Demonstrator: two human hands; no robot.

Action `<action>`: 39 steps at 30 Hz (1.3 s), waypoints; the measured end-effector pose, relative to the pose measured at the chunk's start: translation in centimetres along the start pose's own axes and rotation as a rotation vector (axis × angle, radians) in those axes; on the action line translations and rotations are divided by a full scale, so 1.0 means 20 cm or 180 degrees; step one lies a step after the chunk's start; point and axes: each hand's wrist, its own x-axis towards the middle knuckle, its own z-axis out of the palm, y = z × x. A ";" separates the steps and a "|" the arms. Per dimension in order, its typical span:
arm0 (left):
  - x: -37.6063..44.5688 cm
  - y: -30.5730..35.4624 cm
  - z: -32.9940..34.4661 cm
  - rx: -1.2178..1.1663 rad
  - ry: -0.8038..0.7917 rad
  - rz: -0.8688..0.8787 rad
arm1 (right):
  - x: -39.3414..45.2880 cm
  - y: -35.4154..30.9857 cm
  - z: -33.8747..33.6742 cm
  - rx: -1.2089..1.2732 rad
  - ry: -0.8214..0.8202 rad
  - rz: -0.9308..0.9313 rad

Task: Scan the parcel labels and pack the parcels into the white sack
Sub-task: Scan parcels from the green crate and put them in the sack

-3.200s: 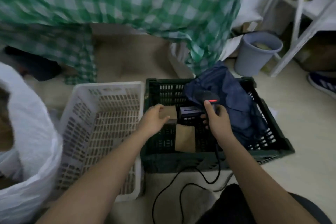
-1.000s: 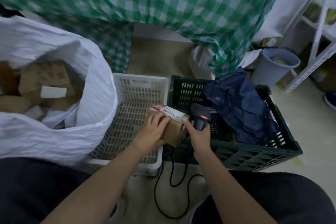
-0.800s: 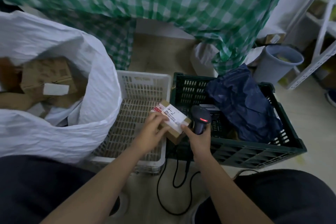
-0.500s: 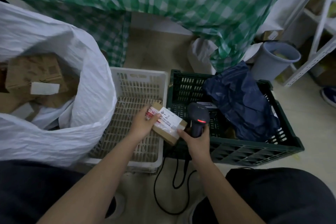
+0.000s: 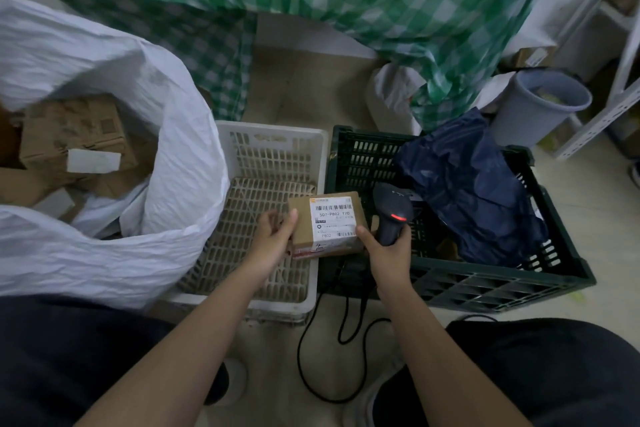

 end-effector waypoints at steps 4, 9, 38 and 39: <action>0.02 -0.02 0.01 0.0123 -0.0325 -0.0267 | 0.00 -0.01 -0.03 -0.0068 -0.0093 0.0025; -0.02 -0.04 0.03 -0.0247 -0.0540 -0.0379 | 0.02 -0.06 -0.06 -0.0438 -0.0388 -0.0023; -0.26 0.25 0.01 -0.0459 -0.0324 0.0452 | -0.46 -0.33 -0.24 -0.0902 -0.0924 -0.0312; -0.26 0.25 0.00 -0.0438 -0.0325 0.0469 | -0.46 -0.33 -0.25 -0.0882 -0.0924 -0.0315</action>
